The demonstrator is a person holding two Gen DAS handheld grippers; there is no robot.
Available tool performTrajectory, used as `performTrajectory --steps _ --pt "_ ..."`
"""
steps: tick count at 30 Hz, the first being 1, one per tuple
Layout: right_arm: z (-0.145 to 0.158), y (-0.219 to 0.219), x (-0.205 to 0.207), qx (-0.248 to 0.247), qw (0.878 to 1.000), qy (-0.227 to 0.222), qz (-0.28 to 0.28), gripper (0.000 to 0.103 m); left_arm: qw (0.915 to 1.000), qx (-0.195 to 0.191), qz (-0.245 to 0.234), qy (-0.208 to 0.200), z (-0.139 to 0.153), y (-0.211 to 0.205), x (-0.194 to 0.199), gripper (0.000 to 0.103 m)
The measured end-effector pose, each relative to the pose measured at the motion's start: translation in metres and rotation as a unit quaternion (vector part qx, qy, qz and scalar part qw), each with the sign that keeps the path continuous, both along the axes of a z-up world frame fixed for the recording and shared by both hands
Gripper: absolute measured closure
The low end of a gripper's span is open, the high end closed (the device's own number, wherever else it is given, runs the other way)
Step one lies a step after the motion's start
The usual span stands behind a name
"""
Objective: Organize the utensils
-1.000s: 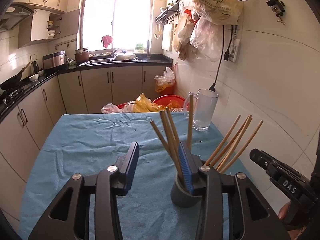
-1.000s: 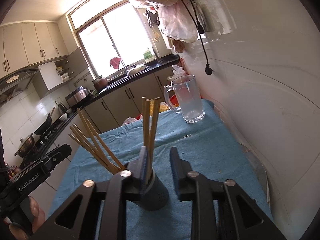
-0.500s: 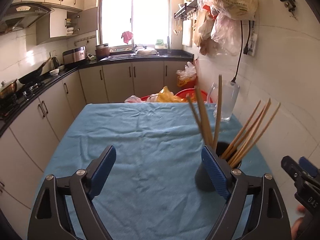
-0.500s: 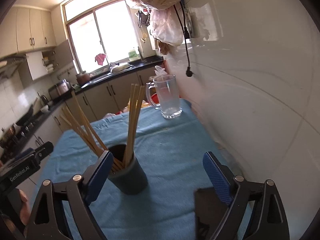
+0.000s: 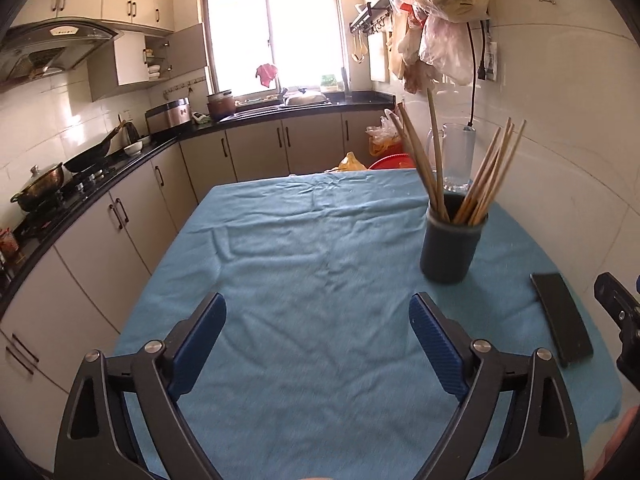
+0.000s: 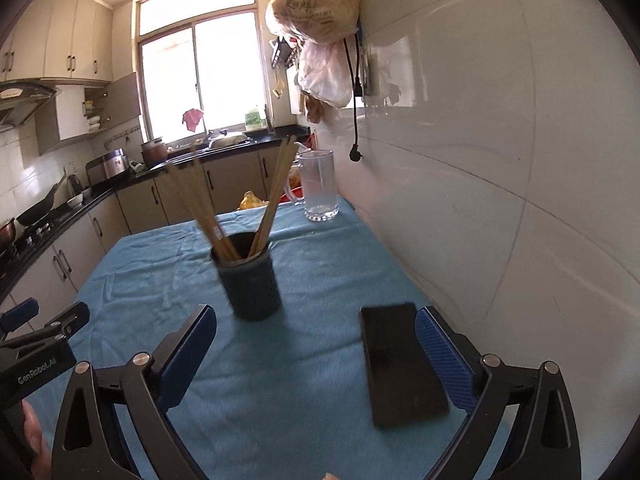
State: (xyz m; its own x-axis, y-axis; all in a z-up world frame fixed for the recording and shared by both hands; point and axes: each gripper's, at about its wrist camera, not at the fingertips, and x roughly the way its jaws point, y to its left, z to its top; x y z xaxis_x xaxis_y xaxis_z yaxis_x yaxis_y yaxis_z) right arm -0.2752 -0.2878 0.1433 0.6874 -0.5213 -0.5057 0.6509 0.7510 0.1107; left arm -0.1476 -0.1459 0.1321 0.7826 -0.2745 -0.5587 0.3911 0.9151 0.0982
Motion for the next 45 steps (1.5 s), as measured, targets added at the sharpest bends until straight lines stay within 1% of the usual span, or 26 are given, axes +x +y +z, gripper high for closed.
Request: performTrajectory --steps 3,5,7,9,12,22,39,45 --pt "-0.008 0.026 -0.013 -0.024 1.000 -0.006 -0.002 0.000 0.9999 -0.010 0.008 0.003 -0.010 0.021 -0.017 0.011" --pt "-0.013 0.038 -0.018 -0.032 0.999 -0.003 0.003 0.000 0.9997 -0.019 0.018 -0.001 -0.017 0.033 -0.027 0.011" --pt "-0.021 0.047 -0.015 -0.039 0.999 0.013 0.013 0.000 0.9994 -0.020 0.026 -0.007 -0.024 0.040 -0.032 0.011" --pt "-0.027 0.050 -0.008 -0.037 0.998 0.037 0.019 0.000 0.9993 -0.019 0.032 0.005 -0.032 0.044 -0.030 0.011" --pt "-0.034 0.052 -0.005 -0.034 0.998 0.044 0.019 0.000 0.9989 -0.020 0.035 0.023 -0.039 0.046 -0.023 0.011" --pt "-0.043 0.051 0.004 -0.028 0.997 0.066 0.023 0.000 0.9984 -0.020 0.038 0.037 -0.047 0.047 -0.014 0.011" --pt "-0.050 0.043 0.007 -0.019 0.997 0.076 0.016 0.000 0.9986 -0.010 0.033 0.041 -0.053 0.041 -0.014 0.011" --pt "-0.053 0.042 0.007 -0.015 0.997 0.079 0.014 0.000 0.9984 -0.007 0.038 0.041 -0.056 0.040 -0.015 0.011"
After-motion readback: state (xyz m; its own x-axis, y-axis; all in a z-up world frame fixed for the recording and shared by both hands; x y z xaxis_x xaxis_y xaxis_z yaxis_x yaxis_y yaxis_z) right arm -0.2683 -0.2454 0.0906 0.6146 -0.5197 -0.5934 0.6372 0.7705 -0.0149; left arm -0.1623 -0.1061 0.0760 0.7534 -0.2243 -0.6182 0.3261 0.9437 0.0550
